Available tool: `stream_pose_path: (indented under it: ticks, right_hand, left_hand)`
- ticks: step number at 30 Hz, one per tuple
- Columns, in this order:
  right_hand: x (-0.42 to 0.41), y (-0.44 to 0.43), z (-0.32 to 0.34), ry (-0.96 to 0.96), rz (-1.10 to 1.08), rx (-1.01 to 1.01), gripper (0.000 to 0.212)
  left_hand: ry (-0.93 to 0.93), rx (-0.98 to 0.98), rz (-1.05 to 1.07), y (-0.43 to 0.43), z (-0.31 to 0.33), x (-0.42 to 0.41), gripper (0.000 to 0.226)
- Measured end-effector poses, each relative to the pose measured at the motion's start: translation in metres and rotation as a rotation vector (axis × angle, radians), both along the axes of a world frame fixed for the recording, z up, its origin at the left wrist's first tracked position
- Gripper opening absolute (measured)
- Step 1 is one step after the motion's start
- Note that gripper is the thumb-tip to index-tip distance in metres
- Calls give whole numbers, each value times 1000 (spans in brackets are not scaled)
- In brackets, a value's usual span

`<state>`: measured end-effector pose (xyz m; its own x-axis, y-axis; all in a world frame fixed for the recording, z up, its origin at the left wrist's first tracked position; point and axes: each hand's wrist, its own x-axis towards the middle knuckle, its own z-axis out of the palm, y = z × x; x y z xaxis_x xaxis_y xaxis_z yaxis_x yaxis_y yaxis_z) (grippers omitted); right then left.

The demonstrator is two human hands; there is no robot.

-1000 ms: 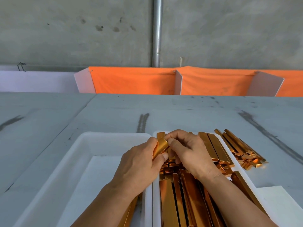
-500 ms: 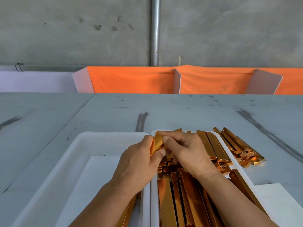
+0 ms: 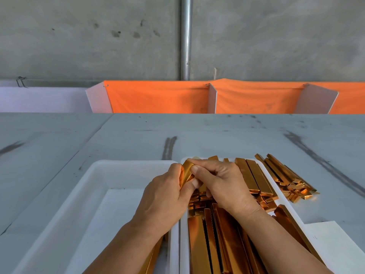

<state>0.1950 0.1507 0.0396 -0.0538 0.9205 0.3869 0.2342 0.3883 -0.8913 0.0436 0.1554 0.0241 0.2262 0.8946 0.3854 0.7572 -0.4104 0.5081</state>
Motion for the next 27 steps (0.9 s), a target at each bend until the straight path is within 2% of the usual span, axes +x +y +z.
stream_pose_path:
  ticks: [3,6,10,22,27]
  right_hand:
    - [0,1,-2,-22,-44,19,26]
    - [1,2,-2,-6,-67,12,25]
    - [2,4,-2,-8,-81,2,23]
    - [2,2,-3,-31,-81,-10,20]
    - [2,0,1,31,-81,-57,23]
  left_hand:
    - [-24,-28,4,1,0,-1,43]
    - [-31,-58,-1,1,0,-2,50]
    - [-27,-85,-4,0,0,-1,46]
    - [-70,-15,-18,-1,0,-1,57]
    - [-70,-17,-37,0,2,-3,63]
